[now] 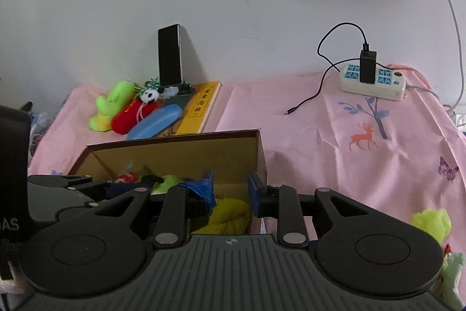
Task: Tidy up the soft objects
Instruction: 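Open the right gripper to drop the yellow plush into the box, then grasp the white towel beside the box with the right gripper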
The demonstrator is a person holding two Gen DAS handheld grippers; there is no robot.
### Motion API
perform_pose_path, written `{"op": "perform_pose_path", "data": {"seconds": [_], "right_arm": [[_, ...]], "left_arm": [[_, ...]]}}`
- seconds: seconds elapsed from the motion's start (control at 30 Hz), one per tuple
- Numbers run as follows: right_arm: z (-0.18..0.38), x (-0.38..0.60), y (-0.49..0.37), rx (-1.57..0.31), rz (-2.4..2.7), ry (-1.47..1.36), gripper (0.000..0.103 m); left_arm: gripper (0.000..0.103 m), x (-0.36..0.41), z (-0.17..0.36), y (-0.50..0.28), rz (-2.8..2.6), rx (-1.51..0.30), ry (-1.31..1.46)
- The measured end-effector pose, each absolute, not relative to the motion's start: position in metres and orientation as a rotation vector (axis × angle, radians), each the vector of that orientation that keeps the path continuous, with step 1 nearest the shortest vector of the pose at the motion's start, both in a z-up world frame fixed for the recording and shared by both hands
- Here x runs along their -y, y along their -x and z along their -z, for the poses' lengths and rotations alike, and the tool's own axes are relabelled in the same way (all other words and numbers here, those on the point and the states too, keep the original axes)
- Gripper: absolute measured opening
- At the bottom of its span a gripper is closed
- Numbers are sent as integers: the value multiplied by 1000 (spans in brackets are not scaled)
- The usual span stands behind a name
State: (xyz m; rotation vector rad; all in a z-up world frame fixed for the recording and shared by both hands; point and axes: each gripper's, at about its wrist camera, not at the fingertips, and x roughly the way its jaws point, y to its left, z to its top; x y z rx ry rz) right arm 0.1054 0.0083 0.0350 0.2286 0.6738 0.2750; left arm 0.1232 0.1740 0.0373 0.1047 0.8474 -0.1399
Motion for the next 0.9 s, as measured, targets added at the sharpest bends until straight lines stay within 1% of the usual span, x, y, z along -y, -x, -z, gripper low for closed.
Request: {"op": "perform_pose_path", "data": {"seconds": [0.07, 0.2, 0.47, 0.7, 0.9], "right_arm": [[-38, -2, -97, -667, -291, -234, 8], [-44, 8, -81, -653, -303, -221, 8], [-46, 30, -57, -653, -335, -221, 9], [-40, 46, -44, -661, -352, -221, 9], [-23, 67, -34, -697, -348, -261, 10]], "left_arm": [[54, -170, -44, -113, 106, -827, -113], [59, -156, -54, -94, 50, -799, -144], [63, -131, -63, -64, -24, -779, -176], [64, -112, -60, -47, -49, -783, -181], [64, -105, -47, -27, -9, -790, -159]]}}
